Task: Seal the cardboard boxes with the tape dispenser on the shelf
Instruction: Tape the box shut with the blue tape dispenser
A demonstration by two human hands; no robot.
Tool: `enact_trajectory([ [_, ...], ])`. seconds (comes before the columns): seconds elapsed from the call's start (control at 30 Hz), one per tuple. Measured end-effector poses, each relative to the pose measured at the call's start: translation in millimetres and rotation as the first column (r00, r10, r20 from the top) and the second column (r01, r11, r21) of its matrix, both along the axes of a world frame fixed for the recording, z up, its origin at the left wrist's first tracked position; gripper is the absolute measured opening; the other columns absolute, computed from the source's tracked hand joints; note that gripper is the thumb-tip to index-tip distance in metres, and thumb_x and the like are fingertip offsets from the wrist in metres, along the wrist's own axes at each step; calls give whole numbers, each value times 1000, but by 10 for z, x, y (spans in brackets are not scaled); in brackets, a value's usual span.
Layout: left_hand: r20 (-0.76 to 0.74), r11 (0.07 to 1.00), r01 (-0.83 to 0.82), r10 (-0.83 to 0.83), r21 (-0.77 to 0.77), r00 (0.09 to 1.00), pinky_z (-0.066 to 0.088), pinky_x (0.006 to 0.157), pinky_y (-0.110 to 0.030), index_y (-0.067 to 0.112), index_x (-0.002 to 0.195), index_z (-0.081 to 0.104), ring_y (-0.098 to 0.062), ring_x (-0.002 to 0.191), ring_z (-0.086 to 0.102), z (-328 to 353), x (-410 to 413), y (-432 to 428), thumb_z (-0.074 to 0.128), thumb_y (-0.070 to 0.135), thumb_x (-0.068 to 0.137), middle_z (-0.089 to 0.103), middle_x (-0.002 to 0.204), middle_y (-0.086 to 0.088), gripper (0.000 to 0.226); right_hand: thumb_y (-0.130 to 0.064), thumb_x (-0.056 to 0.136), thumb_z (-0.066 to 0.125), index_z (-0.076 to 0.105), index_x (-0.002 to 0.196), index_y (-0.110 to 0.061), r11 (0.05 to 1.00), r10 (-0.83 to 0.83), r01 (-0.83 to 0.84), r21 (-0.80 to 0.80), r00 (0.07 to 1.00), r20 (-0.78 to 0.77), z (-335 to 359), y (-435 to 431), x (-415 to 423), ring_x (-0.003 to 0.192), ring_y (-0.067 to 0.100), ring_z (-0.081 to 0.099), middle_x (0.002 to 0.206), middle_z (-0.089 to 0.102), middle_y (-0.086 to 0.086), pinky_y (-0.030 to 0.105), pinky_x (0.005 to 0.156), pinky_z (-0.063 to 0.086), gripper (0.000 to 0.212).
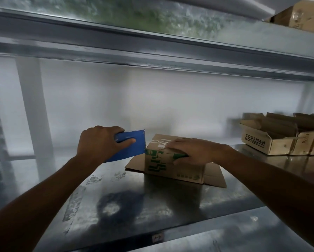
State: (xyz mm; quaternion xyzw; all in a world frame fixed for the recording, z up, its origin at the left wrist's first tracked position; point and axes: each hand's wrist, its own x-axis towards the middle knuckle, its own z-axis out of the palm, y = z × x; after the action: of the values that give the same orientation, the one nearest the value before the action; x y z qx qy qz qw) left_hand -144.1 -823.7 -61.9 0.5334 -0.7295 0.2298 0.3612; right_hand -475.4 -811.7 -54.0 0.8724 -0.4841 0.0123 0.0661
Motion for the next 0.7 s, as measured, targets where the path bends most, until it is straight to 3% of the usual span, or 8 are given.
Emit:
enact_trajectory([
  [0.1, -12, 997, 34, -34, -69, 999, 23, 54, -17, 33, 92, 78, -14, 54, 47, -9, -6, 28, 32, 88, 70, 70, 64, 5, 75, -51, 96, 58, 42, 144, -32, 998, 5, -6, 57, 1000, 23, 18, -26, 27, 126, 14, 46, 143, 48, -7, 36, 103, 43, 55],
  [0.23, 8, 999, 1, -1, -35, 1000, 26, 55, -21, 35, 98, 76, -13, 58, 49, -7, -22, 29, 33, 89, 70, 72, 71, 5, 75, -63, 88, 55, 41, 110, -38, 992, -120, 112, 61, 983, 136, -112, -8, 248, 105, 14, 49, 110, 49, -17, 32, 76, 43, 35],
  [0.3, -1, 1000, 0, 0, -15, 1000, 31, 57, -22, 36, 100, 76, -13, 59, 51, -10, -29, 23, 31, 90, 69, 73, 73, 6, 77, -70, 87, 51, 39, 116, -33, 984, -170, 175, -18, 973, 155, -181, -20, 410, 107, 16, 48, 121, 52, -10, 34, 79, 43, 49],
  [0.37, -21, 1000, 12, -12, -10, 1000, 35, 59, -24, 35, 100, 76, -14, 59, 52, -13, -35, 28, 30, 91, 69, 73, 72, 5, 78, -77, 87, 44, 35, 141, -23, 969, -219, 234, -81, 962, 166, -230, -58, 550, 124, 24, 46, 142, 46, 2, 44, 96, 44, 77],
  [0.43, -38, 1000, 18, -19, -16, 999, 35, 59, -24, 35, 98, 76, -14, 58, 51, -23, -38, 44, 31, 90, 69, 71, 70, 5, 77, -82, 87, 35, 31, 151, -20, 951, -265, 289, -114, 946, 185, -262, -92, 642, 134, 27, 40, 150, 40, 5, 51, 104, 39, 89],
  [0.57, -48, 997, 20, -24, -72, 999, 27, 55, -20, 34, 91, 78, -14, 54, 47, -48, -19, 70, 41, 86, 72, 69, 64, 6, 66, -87, 83, 21, 50, 141, -25, 941, -285, 305, -148, 948, 144, -296, -154, 660, 130, 25, 39, 142, 42, 3, 53, 100, 38, 90],
  [0.7, -79, 995, 6, -13, -97, 997, 23, 54, -18, 36, 87, 78, -13, 53, 46, -72, 38, 66, 44, 86, 71, 68, 61, 7, 62, -87, 84, 16, 50, 140, -30, 949, -207, 229, -215, 971, 118, -313, -163, 593, 125, 23, 44, 138, 45, -1, 48, 97, 41, 86],
])
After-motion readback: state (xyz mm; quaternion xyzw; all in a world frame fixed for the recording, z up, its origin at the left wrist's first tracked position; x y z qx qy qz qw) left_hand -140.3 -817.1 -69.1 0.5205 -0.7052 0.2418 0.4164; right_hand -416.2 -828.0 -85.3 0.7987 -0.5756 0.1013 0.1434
